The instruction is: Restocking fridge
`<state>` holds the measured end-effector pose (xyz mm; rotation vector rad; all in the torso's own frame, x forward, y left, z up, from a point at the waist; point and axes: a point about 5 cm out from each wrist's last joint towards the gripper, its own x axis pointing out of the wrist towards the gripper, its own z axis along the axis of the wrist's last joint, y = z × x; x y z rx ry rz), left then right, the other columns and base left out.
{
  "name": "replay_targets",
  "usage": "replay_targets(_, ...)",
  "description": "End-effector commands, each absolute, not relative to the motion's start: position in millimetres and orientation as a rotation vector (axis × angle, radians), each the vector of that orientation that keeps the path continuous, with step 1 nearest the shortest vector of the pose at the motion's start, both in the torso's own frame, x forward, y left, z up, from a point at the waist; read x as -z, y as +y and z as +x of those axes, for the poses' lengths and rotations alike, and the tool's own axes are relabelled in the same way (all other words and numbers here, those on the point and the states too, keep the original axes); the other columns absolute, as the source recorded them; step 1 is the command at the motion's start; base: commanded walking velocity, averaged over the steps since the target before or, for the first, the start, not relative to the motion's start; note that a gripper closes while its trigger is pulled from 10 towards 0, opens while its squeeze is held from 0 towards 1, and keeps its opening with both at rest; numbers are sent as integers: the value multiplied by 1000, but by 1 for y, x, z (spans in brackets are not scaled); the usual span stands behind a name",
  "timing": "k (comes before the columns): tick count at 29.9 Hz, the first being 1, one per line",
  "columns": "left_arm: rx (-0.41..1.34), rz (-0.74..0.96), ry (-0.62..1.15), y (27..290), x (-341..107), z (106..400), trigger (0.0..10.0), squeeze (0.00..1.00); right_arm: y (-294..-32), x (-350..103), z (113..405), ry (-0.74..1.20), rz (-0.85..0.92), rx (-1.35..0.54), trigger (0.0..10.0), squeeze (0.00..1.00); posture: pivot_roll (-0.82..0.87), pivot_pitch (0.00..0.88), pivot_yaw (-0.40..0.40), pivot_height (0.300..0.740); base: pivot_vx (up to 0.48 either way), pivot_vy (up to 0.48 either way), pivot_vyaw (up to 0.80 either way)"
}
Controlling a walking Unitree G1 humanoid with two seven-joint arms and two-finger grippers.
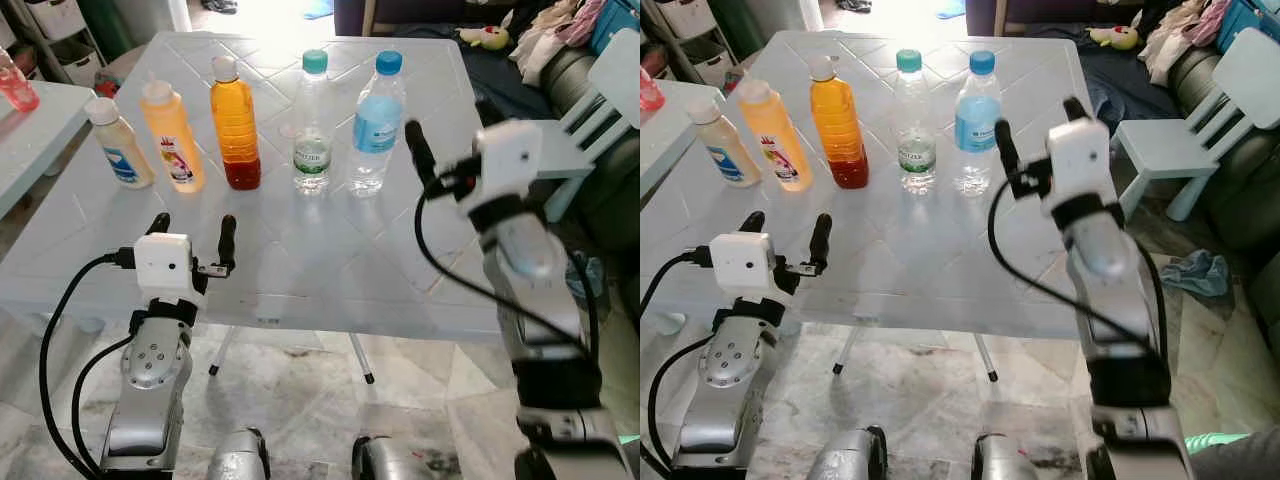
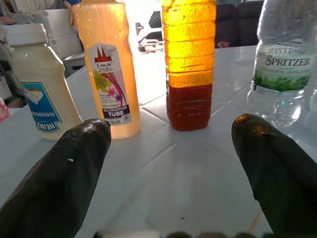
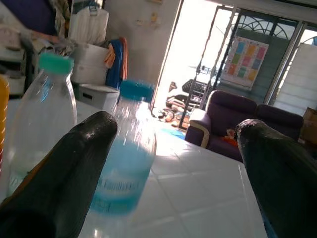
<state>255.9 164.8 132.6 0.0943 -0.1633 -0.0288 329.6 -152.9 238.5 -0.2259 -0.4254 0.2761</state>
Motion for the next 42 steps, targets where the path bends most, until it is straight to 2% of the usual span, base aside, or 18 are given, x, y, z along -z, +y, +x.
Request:
replay_targets(1, 23, 98, -137, 166, -128, 255, 10000, 0, -154, -241, 338, -399, -207, -326, 10000, 192, 61, 142, 26, 740, 0, 0, 0)
replay_targets(2, 24, 98, -137, 166, -129, 255, 10000, 0, -153, -242, 340, -399, -211, -339, 10000, 192, 61, 142, 26, 740, 0, 0, 0)
replay_targets(3, 26, 99, -137, 166, -129, 255, 10000, 0, -153, -245, 343, -403, -206, -348, 10000, 1000, 63, 143, 27, 740, 0, 0, 0)
replay_targets(11, 30, 102, -139, 166, -130, 257, 10000, 0, -149, -252, 355, -401, -197, -379, 10000, 1000, 69, 146, 28, 740, 0, 0, 0)
replay_targets(12, 31, 104, -139, 166, -130, 258, 10000, 0, -146, -255, 359, -399, -205, -410, 10000, 827, 74, 148, 31, 740, 0, 0, 0)
replay_targets(13, 31, 104, -139, 166, -130, 258, 10000, 0, -146, -255, 359, -399, -205, -410, 10000, 827, 74, 148, 31, 740, 0, 0, 0)
replay_targets(14, 32, 105, -139, 166, -131, 258, 10000, 0, -143, -258, 363, -402, -216, -435, 10000, 278, 79, 150, 33, 740, 0, 0, 0)
replay_targets(15, 32, 105, -139, 166, -131, 258, 10000, 0, -143, -258, 363, -402, -216, -435, 10000, 278, 79, 150, 33, 740, 0, 0, 0)
replay_targets(16, 38, 108, -139, 165, -132, 257, 10000, 0, -138, -263, 369, -404, -235, -466, 10000, 94, 89, 154, 35, 740, 0, 0, 0)
replay_targets(18, 40, 108, -139, 164, -132, 257, 10000, 0, -137, -264, 371, -405, -238, -472, 10000, 94, 90, 155, 35, 740, 0, 0, 0)
replay_targets(19, 42, 110, -137, 164, -132, 257, 10000, 0, -136, -266, 373, -411, -250, -482, 10000, 0, 92, 157, 36, 740, 0, 0, 0)
replay_targets(31, 51, 116, -120, 165, -131, 255, 10000, 0, -140, -274, 396, -377, -256, -454, 10000, 0, 108, 171, 44, 740, 0, 0, 0)
replay_targets(32, 52, 117, -119, 166, -131, 255, 10000, 0, -140, -274, 398, -371, -249, -455, 8039, 0, 110, 172, 46, 740, 0, 0, 0)
replay_targets(33, 53, 118, -118, 166, -131, 255, 10000, 0, -141, -274, 399, -368, -245, -455, 8039, 0, 110, 172, 46, 740, 0, 0, 0)
replay_targets(34, 53, 119, -118, 166, -131, 255, 10000, 0, -141, -273, 399, -362, -237, -455, 2314, 0, 113, 174, 48, 740, 0, 0, 0)
replay_targets(36, 53, 119, -117, 166, -131, 255, 10000, 0, -141, -273, 401, -357, -230, -455, 2314, 0, 113, 174, 48, 740, 0, 0, 0)
replay_targets(37, 54, 122, -116, 167, -131, 255, 10000, 0, -139, -274, 401, -364, -227, -464, 0, 0, 116, 175, 51, 740, 0, 0, 0)
replay_targets(42, 55, 124, -115, 167, -131, 255, 10000, 0, -136, -276, 402, -375, -236, -478, 0, 0, 114, 175, 52, 740, 0, 0, 0)
